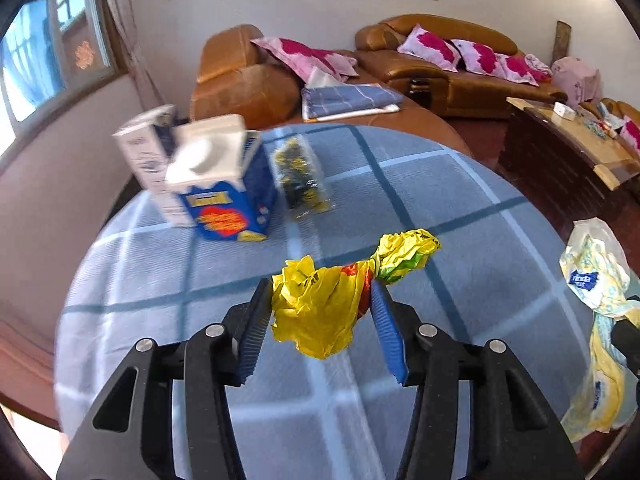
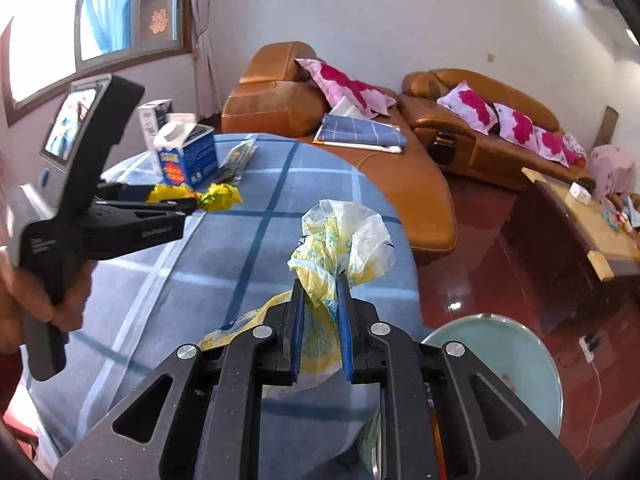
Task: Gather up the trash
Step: 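Carry the yellow wrapper and plastic bag over the blue bucket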
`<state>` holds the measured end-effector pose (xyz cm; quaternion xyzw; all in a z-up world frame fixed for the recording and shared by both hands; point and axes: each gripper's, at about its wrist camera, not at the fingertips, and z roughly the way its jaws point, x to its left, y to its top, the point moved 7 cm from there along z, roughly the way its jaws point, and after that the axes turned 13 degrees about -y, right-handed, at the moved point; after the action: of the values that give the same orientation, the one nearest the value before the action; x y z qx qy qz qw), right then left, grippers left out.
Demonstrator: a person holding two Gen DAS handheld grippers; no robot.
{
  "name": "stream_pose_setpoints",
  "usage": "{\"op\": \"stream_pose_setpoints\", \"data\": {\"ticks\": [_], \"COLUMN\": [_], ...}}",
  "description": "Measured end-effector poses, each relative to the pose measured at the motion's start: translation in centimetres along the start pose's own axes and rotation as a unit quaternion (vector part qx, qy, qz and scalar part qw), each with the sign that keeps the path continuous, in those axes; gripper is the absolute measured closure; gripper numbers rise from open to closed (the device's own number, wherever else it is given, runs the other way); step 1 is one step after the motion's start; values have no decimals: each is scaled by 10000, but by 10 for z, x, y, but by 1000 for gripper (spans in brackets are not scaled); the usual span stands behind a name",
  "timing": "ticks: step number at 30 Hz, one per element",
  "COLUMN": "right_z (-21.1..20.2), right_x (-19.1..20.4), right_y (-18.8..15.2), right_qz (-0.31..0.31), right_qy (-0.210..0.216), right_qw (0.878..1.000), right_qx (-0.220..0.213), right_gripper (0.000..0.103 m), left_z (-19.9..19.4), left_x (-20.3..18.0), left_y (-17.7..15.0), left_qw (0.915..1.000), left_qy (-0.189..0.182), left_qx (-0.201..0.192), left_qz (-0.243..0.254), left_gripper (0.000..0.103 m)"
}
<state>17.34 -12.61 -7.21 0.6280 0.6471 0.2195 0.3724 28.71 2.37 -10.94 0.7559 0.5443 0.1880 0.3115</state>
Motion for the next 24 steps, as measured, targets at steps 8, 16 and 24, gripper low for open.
{"op": "stream_pose_setpoints", "data": {"ticks": [8,16,24], "right_z": [-34,-64,-80], "right_x": [7,8,-2], "right_y": [-20,-37,-50], "right_qz": [-146,-170,-36], "right_qy": [-168,-193,-248], "right_qw": [9994,9988,9985], "right_qx": [-246,-409,-488], "right_gripper": [87,87,87], "left_z": [-60,-96,-107], "left_x": [9,-8,-27], "left_y": [-29,-50,-62], "left_qw": [9990,9983,9984], "left_qy": [282,324,345], "left_qx": [-217,-370,-332], "left_qz": [-253,-301,-295], "left_gripper": [53,53,53]}}
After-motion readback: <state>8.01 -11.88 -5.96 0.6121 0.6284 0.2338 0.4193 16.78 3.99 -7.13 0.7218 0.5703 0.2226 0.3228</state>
